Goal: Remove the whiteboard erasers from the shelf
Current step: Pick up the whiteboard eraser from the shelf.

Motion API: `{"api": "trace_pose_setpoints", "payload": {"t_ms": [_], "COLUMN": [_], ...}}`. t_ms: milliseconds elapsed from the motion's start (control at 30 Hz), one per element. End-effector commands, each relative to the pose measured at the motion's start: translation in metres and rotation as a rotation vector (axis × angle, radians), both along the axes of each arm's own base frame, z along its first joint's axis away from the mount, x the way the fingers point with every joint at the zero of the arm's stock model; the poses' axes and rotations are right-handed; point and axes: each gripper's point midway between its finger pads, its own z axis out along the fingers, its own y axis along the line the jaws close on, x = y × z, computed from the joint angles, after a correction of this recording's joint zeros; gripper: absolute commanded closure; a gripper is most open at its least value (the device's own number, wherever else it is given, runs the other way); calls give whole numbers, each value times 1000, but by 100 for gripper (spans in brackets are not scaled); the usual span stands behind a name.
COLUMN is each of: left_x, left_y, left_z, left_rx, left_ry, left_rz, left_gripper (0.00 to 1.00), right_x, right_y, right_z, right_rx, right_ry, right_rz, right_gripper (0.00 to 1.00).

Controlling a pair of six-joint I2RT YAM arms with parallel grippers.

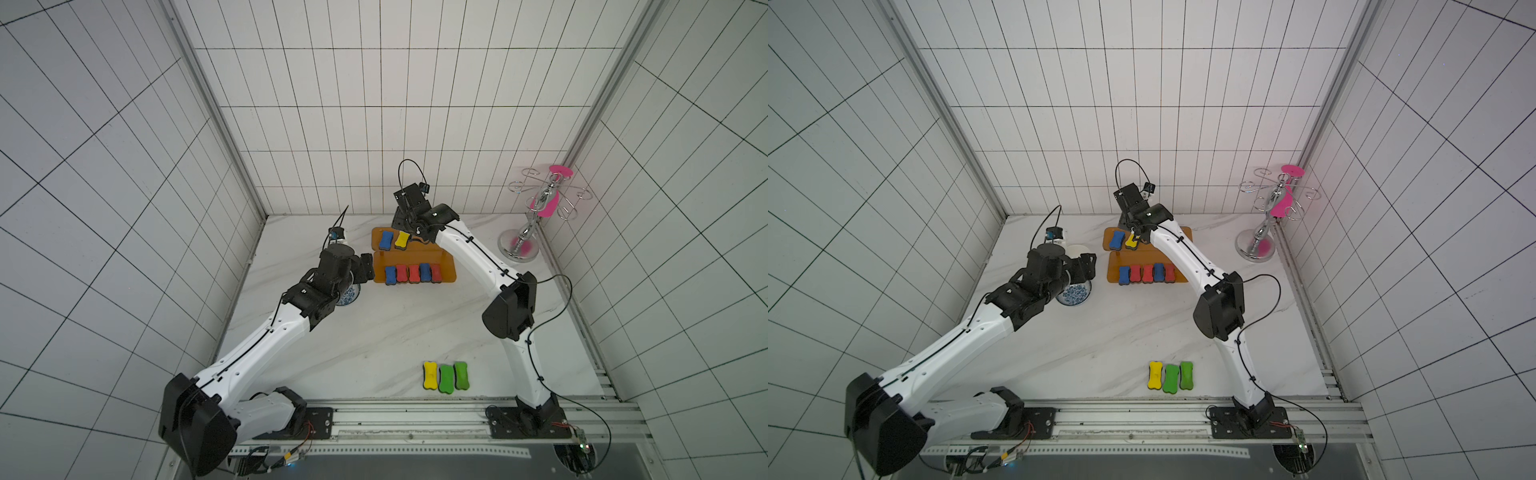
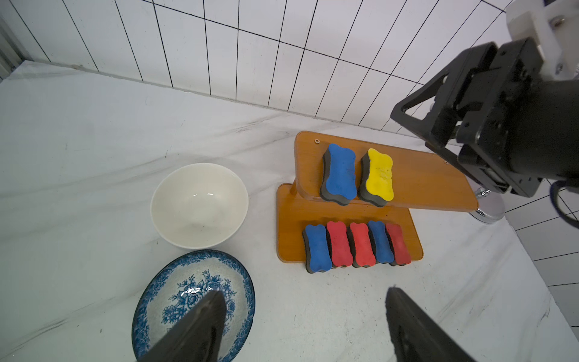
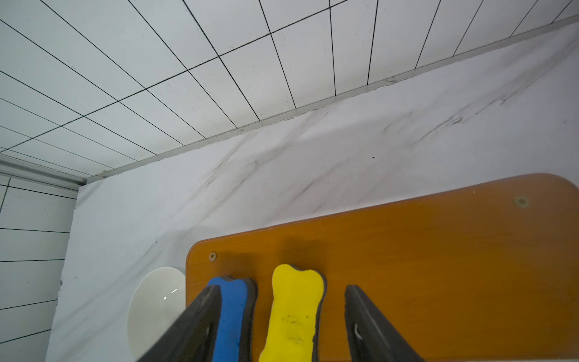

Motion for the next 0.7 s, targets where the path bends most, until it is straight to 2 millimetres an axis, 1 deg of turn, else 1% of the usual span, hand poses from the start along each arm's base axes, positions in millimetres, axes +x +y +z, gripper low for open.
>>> {"api": "trace_pose_setpoints", "payload": {"t_ms": [0, 300, 433, 600, 667], "left_x": [-5, -5, -5, -5, -5], "left_y": [10, 12, 13, 14, 15], "left_z": [8, 6, 7, 8, 8], "left_rx": [-6, -3, -8, -7, -8], "left_ry": [-14, -11, -12, -16, -17], "left_rz": [29, 31, 32, 37, 39], "left_gripper": [16, 16, 16, 16, 16], "right_x": [-5, -8, -10, -10, -10], "right_y": [-1, 3, 0, 0, 1], "right_z": [-28, -49, -60, -69, -72], "right_rx": [-47, -93, -119, -131, -132], "right_ry": [66, 106, 126, 143, 147], "right_rz": [-34, -13, -18, -16, -11], "right_gripper": [35, 35, 39, 44, 45]}}
